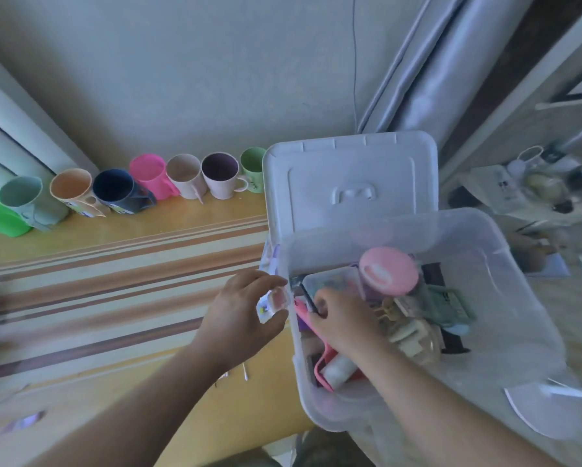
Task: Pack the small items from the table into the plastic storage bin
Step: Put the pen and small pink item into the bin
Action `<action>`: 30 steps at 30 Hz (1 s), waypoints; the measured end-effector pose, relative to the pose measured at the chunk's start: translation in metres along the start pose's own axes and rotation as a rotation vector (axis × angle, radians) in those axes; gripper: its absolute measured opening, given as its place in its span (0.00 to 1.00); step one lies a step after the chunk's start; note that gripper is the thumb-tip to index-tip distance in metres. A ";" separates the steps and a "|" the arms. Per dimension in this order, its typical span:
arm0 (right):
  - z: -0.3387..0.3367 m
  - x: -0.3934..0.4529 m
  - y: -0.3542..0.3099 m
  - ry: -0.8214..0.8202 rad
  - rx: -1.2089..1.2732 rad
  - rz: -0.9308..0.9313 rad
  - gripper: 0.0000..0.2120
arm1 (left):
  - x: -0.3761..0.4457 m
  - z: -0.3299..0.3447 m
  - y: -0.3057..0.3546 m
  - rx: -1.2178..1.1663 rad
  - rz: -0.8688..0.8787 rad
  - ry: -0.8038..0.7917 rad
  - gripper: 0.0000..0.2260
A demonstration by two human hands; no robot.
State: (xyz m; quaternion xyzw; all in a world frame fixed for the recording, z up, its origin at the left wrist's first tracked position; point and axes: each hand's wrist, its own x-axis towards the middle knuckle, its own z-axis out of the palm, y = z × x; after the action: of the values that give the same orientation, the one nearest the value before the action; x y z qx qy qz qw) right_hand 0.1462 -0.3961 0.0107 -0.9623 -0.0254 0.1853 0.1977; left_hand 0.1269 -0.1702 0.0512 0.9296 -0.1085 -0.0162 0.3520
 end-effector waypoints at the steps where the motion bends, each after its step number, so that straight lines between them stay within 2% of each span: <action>1: 0.005 0.002 -0.001 0.004 0.006 -0.032 0.23 | 0.002 0.004 0.005 0.012 -0.003 0.008 0.19; 6: 0.006 0.003 0.012 -0.032 0.024 -0.119 0.15 | 0.009 0.017 0.028 0.109 0.005 0.062 0.19; 9: -0.015 -0.003 0.030 -0.051 0.093 -0.199 0.08 | 0.014 0.024 0.036 0.197 0.059 0.076 0.23; 14: -0.057 -0.027 0.048 -0.067 0.213 -0.330 0.26 | 0.020 0.042 0.053 0.328 0.136 -0.054 0.41; 18: -0.060 -0.036 0.058 -0.028 0.169 -0.386 0.17 | 0.018 0.062 0.075 0.238 0.120 -0.243 0.46; 22: -0.052 -0.047 0.066 0.007 0.075 -0.372 0.12 | 0.012 0.079 0.083 0.249 0.086 -0.327 0.44; 25: -0.046 -0.053 0.065 -0.006 0.030 -0.342 0.11 | 0.011 0.074 0.080 0.311 0.212 -0.313 0.40; 27: -0.037 -0.052 0.062 -0.026 -0.012 -0.335 0.11 | 0.013 0.061 0.074 0.313 0.298 -0.218 0.36; 30: -0.021 -0.049 0.050 -0.068 -0.088 -0.388 0.12 | 0.011 0.037 0.059 0.215 0.245 0.022 0.27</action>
State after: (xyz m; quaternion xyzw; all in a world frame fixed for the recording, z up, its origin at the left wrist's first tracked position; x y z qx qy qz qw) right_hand 0.1071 -0.4566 0.0263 -0.9402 -0.2254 0.1749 0.1864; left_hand 0.1226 -0.2398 0.0631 0.9417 -0.2184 0.0489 0.2511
